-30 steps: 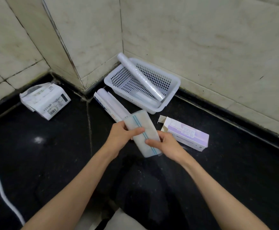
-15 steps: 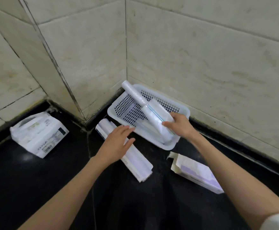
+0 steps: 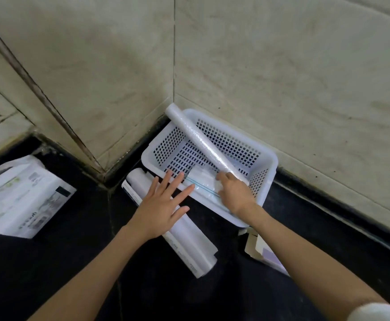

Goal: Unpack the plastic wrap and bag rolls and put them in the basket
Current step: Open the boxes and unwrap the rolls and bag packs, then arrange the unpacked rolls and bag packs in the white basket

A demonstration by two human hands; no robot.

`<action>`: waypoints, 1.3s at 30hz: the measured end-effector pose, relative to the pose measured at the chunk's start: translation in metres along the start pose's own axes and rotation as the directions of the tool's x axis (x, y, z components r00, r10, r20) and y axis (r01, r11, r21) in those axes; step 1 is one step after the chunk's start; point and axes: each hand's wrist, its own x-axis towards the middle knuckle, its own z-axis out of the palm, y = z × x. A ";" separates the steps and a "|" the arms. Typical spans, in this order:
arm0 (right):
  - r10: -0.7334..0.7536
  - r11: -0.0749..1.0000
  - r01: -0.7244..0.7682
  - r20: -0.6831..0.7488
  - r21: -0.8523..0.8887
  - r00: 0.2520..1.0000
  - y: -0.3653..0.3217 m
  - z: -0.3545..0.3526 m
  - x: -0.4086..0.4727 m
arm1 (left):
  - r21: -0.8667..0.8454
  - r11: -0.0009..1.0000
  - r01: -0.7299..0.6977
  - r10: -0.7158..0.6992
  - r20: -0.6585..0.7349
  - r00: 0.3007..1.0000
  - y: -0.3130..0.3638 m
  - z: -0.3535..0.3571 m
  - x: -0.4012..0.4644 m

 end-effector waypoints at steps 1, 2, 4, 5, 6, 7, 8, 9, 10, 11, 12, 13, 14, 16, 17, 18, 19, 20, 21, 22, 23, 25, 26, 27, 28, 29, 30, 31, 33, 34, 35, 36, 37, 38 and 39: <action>-0.007 1.000 0.007 -0.008 -0.008 1.000 -0.001 0.001 -0.002 | 0.001 1.000 -0.001 0.001 0.004 1.000 -0.001 -0.001 0.000; -0.005 1.000 0.005 0.002 0.001 1.000 -0.002 0.001 -0.004 | -0.003 1.000 0.000 0.000 0.005 1.000 -0.001 -0.001 -0.001; 0.004 0.998 -0.007 0.054 0.059 0.999 -0.005 -0.003 -0.006 | -0.037 0.999 0.004 -0.005 -0.006 1.000 0.000 -0.002 -0.004; 0.006 0.993 -0.013 0.055 0.115 0.998 -0.007 -0.005 -0.009 | -0.065 0.998 0.011 -0.012 -0.018 1.000 0.002 -0.002 -0.008; 0.013 0.985 -0.018 0.031 0.173 0.999 -0.010 -0.009 -0.014 | -0.092 0.995 0.022 -0.025 -0.033 0.999 0.004 0.000 -0.014; 0.019 0.974 -0.011 -0.033 0.225 0.999 -0.015 -0.013 -0.021 | -0.120 0.992 0.038 -0.044 -0.050 0.998 0.006 0.003 -0.022; 0.013 0.964 0.024 -0.136 0.265 0.991 -0.021 -0.017 -0.031 | -0.149 0.987 0.060 -0.071 -0.068 0.995 0.007 0.007 -0.032; -0.016 0.953 0.091 -0.251 0.288 0.968 -0.029 -0.019 -0.042 | -0.176 0.981 0.083 -0.099 -0.087 0.991 0.008 0.010 -0.043; -0.060 0.941 0.167 -0.340 0.295 0.939 -0.038 -0.020 -0.054 | -0.194 0.976 0.096 -0.119 -0.110 0.987 0.008 0.012 -0.054; -0.109 0.925 0.235 -0.386 0.299 0.916 -0.048 -0.019 -0.065 | -0.194 0.977 0.090 -0.117 -0.135 0.984 0.008 0.013 -0.064; -0.152 0.907 0.283 -0.383 0.312 0.911 -0.057 -0.016 -0.076 | -0.167 0.984 0.065 -0.092 -0.158 0.983 0.006 0.014 -0.072; -0.184 0.890 0.303 -0.338 0.340 0.923 -0.066 -0.013 -0.084 | -0.123 0.991 0.043 -0.064 -0.178 0.982 0.003 0.016 -0.080; -0.206 0.881 0.297 -0.268 0.368 0.941 -0.074 -0.007 -0.090 | -0.080 0.996 0.034 -0.048 -0.184 0.982 0.000 0.018 -0.086; -0.214 0.899 0.235 -0.096 0.371 0.972 -0.085 0.010 -0.094 | -0.021 0.999 0.048 -0.051 -0.185 0.981 -0.005 0.018 -0.093; -0.193 0.922 0.183 -0.004 0.340 0.981 -0.089 0.018 -0.093 | -0.007 0.998 0.058 -0.058 -0.189 0.980 -0.006 0.017 -0.094; -0.161 0.945 0.132 0.074 0.299 0.984 -0.093 0.025 -0.090 | 0.004 0.998 0.069 -0.067 -0.198 0.978 -0.008 0.017 -0.095; -0.126 0.963 0.090 0.128 0.255 0.984 -0.096 0.031 -0.086 | 0.011 0.997 0.081 -0.076 -0.206 0.975 -0.011 0.016 -0.096; -0.089 0.975 0.052 0.164 0.217 0.982 -0.098 0.036 -0.082 | 0.016 0.995 0.096 -0.091 -0.214 0.973 -0.015 0.016 -0.097; -0.046 0.981 0.009 0.189 0.192 0.981 -0.101 0.040 -0.078 | 0.016 0.993 0.114 -0.108 -0.215 0.971 -0.019 0.015 -0.098; -0.001 0.983 -0.038 0.209 0.182 0.978 -0.103 0.045 -0.074 | 0.010 0.991 0.132 -0.127 -0.211 0.969 -0.024 0.015 -0.099; 0.038 0.980 -0.080 0.227 0.180 0.973 -0.105 0.049 -0.070 | 0.005 0.989 0.145 -0.141 -0.208 0.968 -0.029 0.014 -0.100; 0.081 0.969 -0.136 0.254 0.206 0.964 -0.108 0.053 -0.064 | 0.031 0.991 0.134 -0.124 -0.209 0.970 -0.038 0.013 -0.102; 0.098 0.954 -0.165 0.260 0.251 0.961 -0.108 0.053 -0.062 | 0.070 0.992 0.108 -0.093 -0.199 0.976 -0.041 0.012 -0.103; 0.115 0.928 -0.200 0.271 0.313 0.956 -0.107 0.052 -0.062 | 0.116 0.990 0.083 -0.062 -0.178 0.982 -0.043 0.011 -0.104; 0.128 0.899 -0.233 0.286 0.372 0.950 -0.105 0.051 -0.064 | 0.154 0.986 0.066 -0.042 -0.157 0.987 -0.045 0.010 -0.107; 0.132 0.874 -0.250 0.292 0.416 0.947 -0.102 0.049 -0.067 | 0.178 0.982 0.056 -0.030 -0.145 0.989 -0.046 0.009 -0.108; 0.129 0.859 -0.252 0.289 0.445 0.949 -0.098 0.047 -0.073 | 0.195 0.979 0.054 -0.027 -0.138 0.990 -0.046 0.009 -0.110; 0.119 0.850 -0.242 0.278 0.467 0.953 -0.094 0.044 -0.079 | 0.212 0.976 0.053 -0.025 -0.132 0.991 -0.047 0.009 -0.110; 0.096 0.838 -0.214 0.250 0.502 0.963 -0.084 0.037 -0.096 | 0.252 0.967 0.036 -0.001 -0.135 0.991 -0.045 0.008 -0.110; 0.086 0.829 -0.200 0.233 0.523 0.969 -0.079 0.032 -0.104 | 0.270 0.962 0.025 0.015 -0.143 0.990 -0.044 0.006 -0.109; 0.078 0.816 -0.185 0.213 0.547 0.974 -0.074 0.027 -0.112 | 0.285 0.958 0.017 0.026 -0.147 0.989 -0.042 0.004 -0.107; 0.075 0.805 -0.169 0.185 0.568 0.980 -0.070 0.022 -0.120 | 0.294 0.956 0.011 0.033 -0.144 0.989 -0.038 0.003 -0.106; 0.074 0.798 -0.147 0.146 0.585 0.986 -0.065 0.016 -0.128 | 0.295 0.955 0.009 0.036 -0.146 0.989 -0.034 0.002 -0.104; 0.076 0.791 -0.123 0.103 0.599 0.992 -0.059 0.010 -0.135 | 0.281 0.960 0.004 0.042 -0.158 0.987 -0.028 0.003 -0.103; 0.081 0.781 -0.102 0.062 0.616 0.995 -0.053 0.004 -0.143 | 0.253 0.968 -0.009 0.055 -0.176 0.983 -0.021 0.003 -0.103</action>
